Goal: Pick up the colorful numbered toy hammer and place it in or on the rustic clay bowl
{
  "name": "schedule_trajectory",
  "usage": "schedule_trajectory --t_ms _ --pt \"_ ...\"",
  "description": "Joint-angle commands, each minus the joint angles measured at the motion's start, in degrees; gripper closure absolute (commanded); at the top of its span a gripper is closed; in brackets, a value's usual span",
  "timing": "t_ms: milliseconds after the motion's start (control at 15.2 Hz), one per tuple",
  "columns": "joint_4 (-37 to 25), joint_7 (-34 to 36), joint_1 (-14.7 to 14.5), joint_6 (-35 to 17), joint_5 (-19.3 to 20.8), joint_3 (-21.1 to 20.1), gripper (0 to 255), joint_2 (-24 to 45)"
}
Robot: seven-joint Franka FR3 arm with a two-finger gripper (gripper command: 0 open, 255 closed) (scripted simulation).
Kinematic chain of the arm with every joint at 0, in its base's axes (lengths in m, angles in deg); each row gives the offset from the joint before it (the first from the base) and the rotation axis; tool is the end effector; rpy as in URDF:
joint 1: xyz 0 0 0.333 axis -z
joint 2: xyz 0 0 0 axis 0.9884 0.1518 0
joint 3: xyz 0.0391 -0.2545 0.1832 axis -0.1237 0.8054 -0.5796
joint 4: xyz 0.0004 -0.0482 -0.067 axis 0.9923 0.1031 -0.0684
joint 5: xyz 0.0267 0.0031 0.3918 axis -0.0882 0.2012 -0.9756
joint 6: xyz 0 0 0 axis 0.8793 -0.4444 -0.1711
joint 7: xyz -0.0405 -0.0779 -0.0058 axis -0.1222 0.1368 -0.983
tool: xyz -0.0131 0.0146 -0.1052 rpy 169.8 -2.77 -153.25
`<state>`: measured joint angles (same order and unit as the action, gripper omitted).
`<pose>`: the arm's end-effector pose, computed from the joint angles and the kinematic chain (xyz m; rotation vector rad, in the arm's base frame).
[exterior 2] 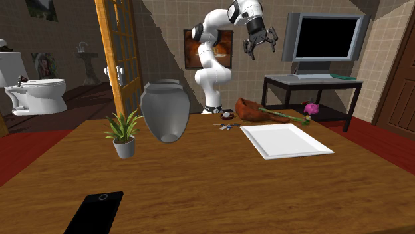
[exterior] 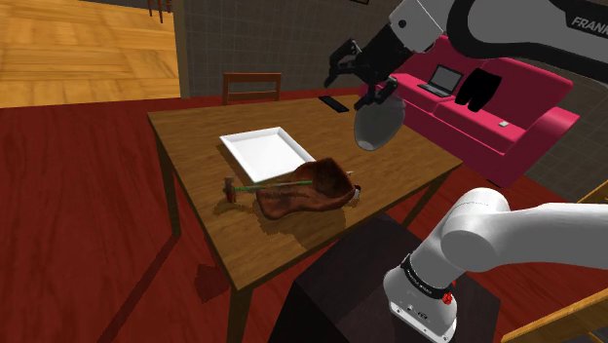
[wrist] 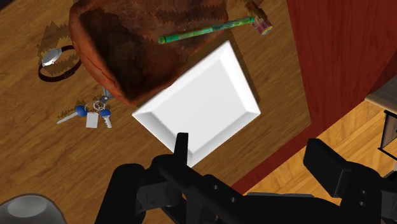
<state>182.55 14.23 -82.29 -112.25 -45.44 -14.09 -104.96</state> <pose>0.3131 0.0870 0.6215 -2.5848 1.0676 -0.5109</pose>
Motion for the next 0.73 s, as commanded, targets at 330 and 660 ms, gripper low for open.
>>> schedule_trajectory --t_ms 330,660 --pt "-5.02 0.26 0.14 6.79 0.86 1.26 0 -1.68" --pt "-5.02 0.26 0.14 6.79 0.86 1.26 0 -1.68"
